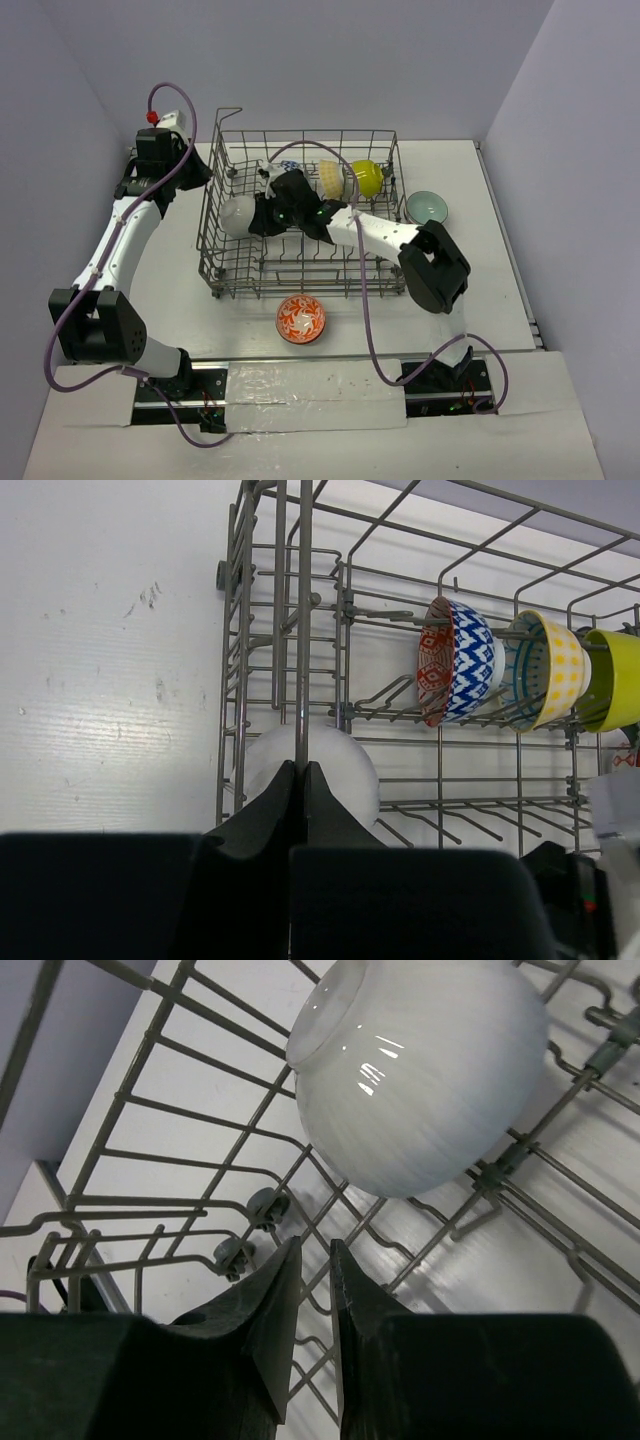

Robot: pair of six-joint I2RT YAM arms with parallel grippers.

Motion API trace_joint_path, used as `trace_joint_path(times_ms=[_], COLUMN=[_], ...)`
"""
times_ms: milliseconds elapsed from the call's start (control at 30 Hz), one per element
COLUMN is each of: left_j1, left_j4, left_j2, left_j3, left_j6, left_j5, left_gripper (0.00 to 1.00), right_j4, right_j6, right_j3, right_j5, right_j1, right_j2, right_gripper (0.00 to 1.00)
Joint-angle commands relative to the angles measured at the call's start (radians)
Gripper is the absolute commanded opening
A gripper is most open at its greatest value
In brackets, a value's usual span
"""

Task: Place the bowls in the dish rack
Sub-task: Insert the bowl into the dish rack.

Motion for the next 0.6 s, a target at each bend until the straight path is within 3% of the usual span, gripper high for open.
trace_joint_path(times_ms=[0, 200, 433, 567], left_j1=[-0.011, -0.017, -0.023, -0.028], left_j4=[-0.004, -0.007, -0.009, -0.01], left_j2=[0.004, 0.002, 0.002, 0.004], left_j3=[0.043, 0.045, 0.046, 0.048], left_j6=[0.008, 0.008, 0.009, 0.009], left_j5=[-0.009, -0.001, 0.006, 0.003], left_gripper=[0.0, 0.0, 0.0, 0.0], right_j4=[-0.013, -0.026, -0.036, -0.056], right_j6=[-0.019, -0.011, 0.003, 0.008], right_j3=[0.074, 0.126, 0.192, 0.237], right_j5=[-0.011, -0.021, -0.025, -0.025], right_j1=[0.024, 0.043, 0.058, 0.063], right_j2=[0.036, 0.093, 0.152, 0.194], right_gripper=[0.25, 0.21, 0.02, 0.0])
